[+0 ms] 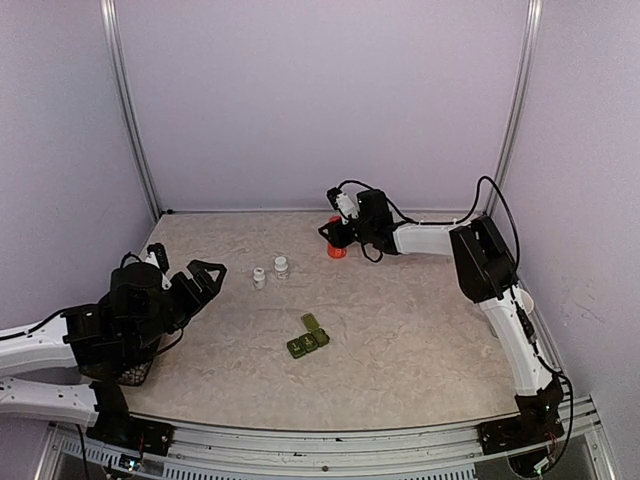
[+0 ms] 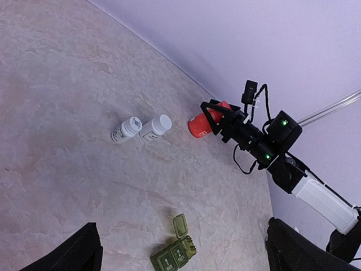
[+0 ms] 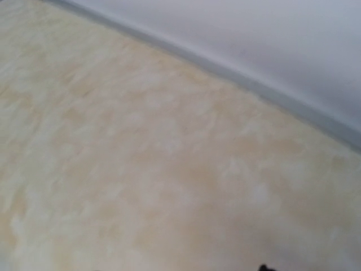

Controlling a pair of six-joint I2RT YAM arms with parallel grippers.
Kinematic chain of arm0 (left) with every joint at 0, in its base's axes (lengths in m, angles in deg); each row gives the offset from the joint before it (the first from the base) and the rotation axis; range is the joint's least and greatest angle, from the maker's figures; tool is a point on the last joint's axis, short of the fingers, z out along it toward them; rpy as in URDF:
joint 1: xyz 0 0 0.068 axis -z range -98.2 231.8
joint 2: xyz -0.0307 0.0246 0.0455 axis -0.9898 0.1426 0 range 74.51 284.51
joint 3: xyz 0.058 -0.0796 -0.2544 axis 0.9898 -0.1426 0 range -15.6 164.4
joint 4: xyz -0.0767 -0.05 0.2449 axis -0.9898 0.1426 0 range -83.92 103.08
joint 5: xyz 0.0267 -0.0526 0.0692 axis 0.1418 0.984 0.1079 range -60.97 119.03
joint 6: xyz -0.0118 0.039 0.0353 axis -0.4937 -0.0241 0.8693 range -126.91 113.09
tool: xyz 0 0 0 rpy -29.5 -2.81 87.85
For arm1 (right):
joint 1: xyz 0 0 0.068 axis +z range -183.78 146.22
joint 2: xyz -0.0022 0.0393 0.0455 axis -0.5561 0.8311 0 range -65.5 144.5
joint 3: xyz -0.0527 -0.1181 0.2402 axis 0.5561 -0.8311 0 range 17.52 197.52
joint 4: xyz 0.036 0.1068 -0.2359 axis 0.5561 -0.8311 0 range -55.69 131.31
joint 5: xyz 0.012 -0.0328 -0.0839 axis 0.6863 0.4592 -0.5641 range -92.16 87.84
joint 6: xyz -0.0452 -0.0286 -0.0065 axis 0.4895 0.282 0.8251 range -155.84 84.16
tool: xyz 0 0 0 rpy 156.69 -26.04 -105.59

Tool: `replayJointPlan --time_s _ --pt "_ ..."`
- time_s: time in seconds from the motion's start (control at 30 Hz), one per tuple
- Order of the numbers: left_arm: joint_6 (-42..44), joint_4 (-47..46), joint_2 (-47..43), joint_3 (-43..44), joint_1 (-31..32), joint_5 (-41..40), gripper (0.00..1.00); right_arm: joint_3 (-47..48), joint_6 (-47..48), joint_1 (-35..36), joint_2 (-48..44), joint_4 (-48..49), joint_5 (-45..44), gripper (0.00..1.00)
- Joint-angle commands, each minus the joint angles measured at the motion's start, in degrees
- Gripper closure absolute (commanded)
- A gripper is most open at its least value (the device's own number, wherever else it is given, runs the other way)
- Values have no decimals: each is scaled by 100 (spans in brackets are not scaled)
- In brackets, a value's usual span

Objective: Sort the pills into containers

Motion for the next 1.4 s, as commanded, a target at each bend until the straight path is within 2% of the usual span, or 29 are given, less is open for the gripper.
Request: replayJointPlan --time_s 0.0,0.13,0.4,0.6,0.7,0.8,1.0,1.1,1.2,1.37 --pt "359 55 121 258 -41 1 1 -727 -31 -16 -887 -15 609 69" --pt "530 -180 228 285 -42 128 1 -1941 219 133 -2004 -30 773 66" --pt "1031 -1095 729 216 17 984 1 -5554 601 634 -4581 289 1272 66" --pt "1550 -1410 1400 591 292 1104 1 -7622 404 991 -5751 1447 1297 64" --pt "1712 -1508 1643 777 381 1098 1 -8040 346 1144 -5954 1606 1192 64" --pt "1781 -1629 1856 898 443 1185 1 -8267 373 1293 -6108 1681 1009 56" --pt "1973 -1674 2286 1169 578 1306 1 -8756 250 1336 -6541 1913 711 22" --pt "2264 -1257 2683 1643 594 1442 1 -8942 112 1349 -6858 1881 542 9" --pt "2693 -901 3164 2319 663 1714 1 -8970 -62 1359 -7224 1567 324 1" --pt "3507 6 4141 3550 992 1739 1 -9246 -904 1354 -8674 700 -313 0"
